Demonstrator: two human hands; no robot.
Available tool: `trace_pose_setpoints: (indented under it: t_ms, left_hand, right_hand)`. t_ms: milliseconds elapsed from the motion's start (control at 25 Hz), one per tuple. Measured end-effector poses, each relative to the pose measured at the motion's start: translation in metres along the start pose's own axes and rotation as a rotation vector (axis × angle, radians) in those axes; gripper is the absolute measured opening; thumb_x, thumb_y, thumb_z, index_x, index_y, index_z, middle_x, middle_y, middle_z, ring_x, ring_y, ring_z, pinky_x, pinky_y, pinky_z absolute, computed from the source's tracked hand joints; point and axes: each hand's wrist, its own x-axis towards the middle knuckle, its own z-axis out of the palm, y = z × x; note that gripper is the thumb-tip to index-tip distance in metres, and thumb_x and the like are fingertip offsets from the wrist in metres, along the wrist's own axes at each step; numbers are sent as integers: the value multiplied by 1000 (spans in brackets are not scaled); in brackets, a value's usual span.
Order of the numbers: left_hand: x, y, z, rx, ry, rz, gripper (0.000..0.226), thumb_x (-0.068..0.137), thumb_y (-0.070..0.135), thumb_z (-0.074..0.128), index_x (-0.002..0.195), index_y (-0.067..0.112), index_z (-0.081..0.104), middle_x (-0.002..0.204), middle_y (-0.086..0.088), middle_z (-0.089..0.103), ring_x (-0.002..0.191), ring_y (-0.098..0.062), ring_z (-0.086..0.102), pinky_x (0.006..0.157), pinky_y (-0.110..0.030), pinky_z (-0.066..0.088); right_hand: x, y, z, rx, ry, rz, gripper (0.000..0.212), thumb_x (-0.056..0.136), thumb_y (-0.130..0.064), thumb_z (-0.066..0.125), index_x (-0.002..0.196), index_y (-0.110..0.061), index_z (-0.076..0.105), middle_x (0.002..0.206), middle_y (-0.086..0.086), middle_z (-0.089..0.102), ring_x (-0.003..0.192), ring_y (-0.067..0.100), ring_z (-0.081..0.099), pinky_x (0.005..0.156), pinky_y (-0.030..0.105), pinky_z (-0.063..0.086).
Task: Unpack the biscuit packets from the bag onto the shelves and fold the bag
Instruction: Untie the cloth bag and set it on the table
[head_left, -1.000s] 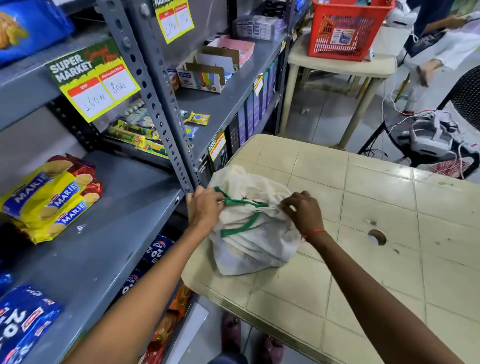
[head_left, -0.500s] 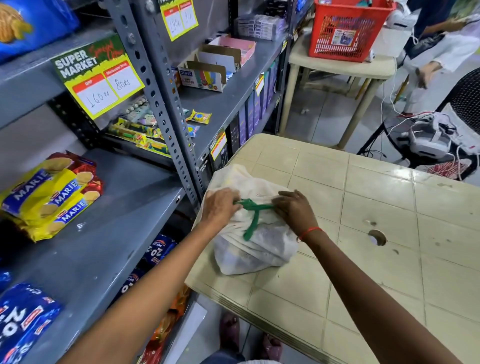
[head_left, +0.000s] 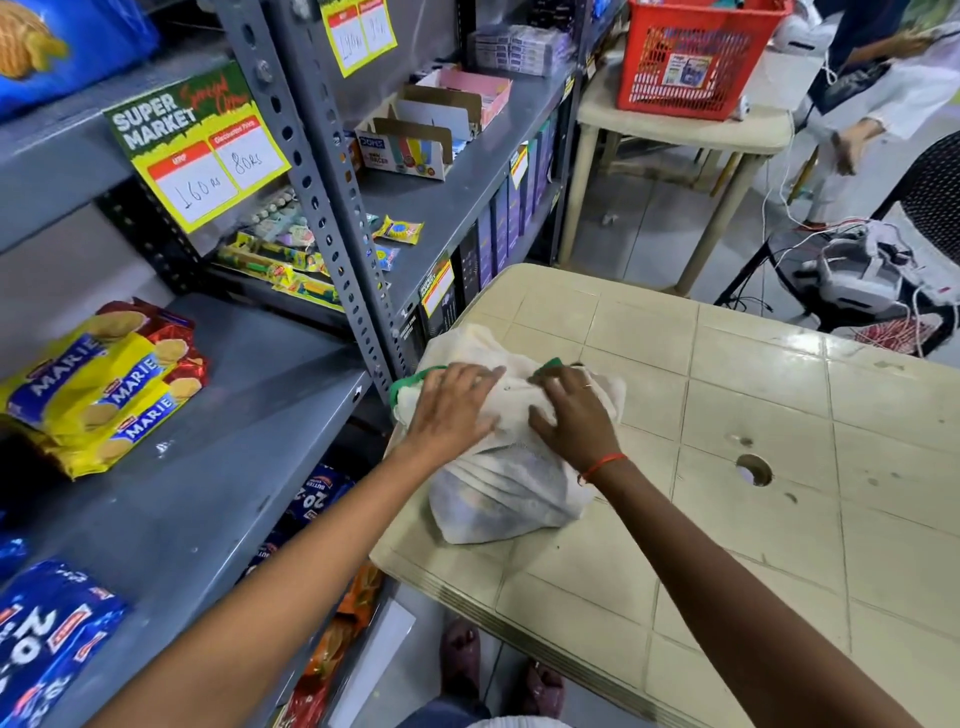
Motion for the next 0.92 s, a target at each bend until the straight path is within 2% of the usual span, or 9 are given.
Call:
trace_pose_setpoints:
  t_ms: [160, 280, 360, 440, 520, 600, 720, 840, 920]
  left_hand:
    - [1, 3, -6, 208, -299, 2, 29, 86, 32, 56, 112, 22, 64, 115, -3, 64, 115, -24, 52, 99, -39, 31]
    - [-24, 1, -13, -5, -567, 80, 13, 76, 31, 60, 84, 20, 64, 84, -2, 66, 82, -23, 58, 68, -29, 40]
    - [-30, 6, -17, -117, -841, 61, 13, 76, 33, 63, 75, 22, 56, 73, 2, 60, 71, -19, 54, 55, -26, 39]
    - [-19, 16, -17, -171, -739, 9, 10, 81, 31, 61, 86, 22, 60, 89, -2, 66, 81, -21, 59, 64, -29, 47]
    - [1, 22, -12, -166, -410, -54, 23, 88, 24, 56, 110, 18, 59, 116, -8, 61, 105, -28, 58, 83, -37, 51]
    - [14, 22, -4, -115, -333, -113, 36, 91, 25, 55, 125, 16, 52, 129, -11, 52, 120, -31, 50, 94, -40, 47]
    - [18, 16, 12, -128, -504, -182, 40, 85, 34, 65, 120, 18, 59, 125, -9, 60, 118, -30, 55, 94, -38, 46]
    - [22, 7, 15, -271, -456, -235, 17, 83, 26, 67, 96, 15, 72, 107, -9, 71, 102, -29, 66, 82, -33, 51]
    - [27, 2, 13, -391, -485, -228, 25, 79, 31, 72, 95, 12, 72, 101, -9, 73, 95, -24, 66, 76, -28, 48]
  right_hand:
    - [4, -4, 7, -199, -382, -111, 39, 84, -30, 56, 115, -8, 63, 132, 11, 55, 126, 26, 45, 107, 34, 36]
    - [-24, -6, -1, -30, -370, -134, 38, 74, -42, 48, 74, -8, 65, 83, 15, 70, 80, 29, 63, 72, 34, 50]
    - [-47, -12, 2, 71, -436, -63, 39, 71, -48, 40, 58, -14, 51, 55, 12, 59, 55, 28, 53, 55, 30, 42]
    - [-48, -16, 4, 87, -427, 35, 34, 80, -48, 46, 69, -17, 56, 58, 4, 60, 59, 28, 59, 57, 31, 43]
    - [-36, -17, 8, 17, -347, 38, 31, 85, -42, 52, 103, -18, 61, 93, 6, 70, 90, 27, 65, 70, 34, 51]
    - [-23, -17, 10, -122, -411, -7, 48, 86, -34, 55, 130, -13, 51, 129, 11, 56, 120, 28, 51, 93, 38, 48]
    - [-25, -16, 9, -147, -320, -90, 28, 81, -14, 64, 104, 2, 67, 120, 21, 62, 115, 36, 57, 90, 40, 52]
    - [-39, -12, 2, -141, -115, -197, 13, 72, -11, 76, 75, -1, 68, 99, 16, 73, 89, 30, 69, 70, 32, 59]
    - [-46, -9, -2, -145, -27, -256, 16, 70, -11, 79, 70, -3, 65, 95, 14, 74, 82, 28, 70, 66, 28, 59]
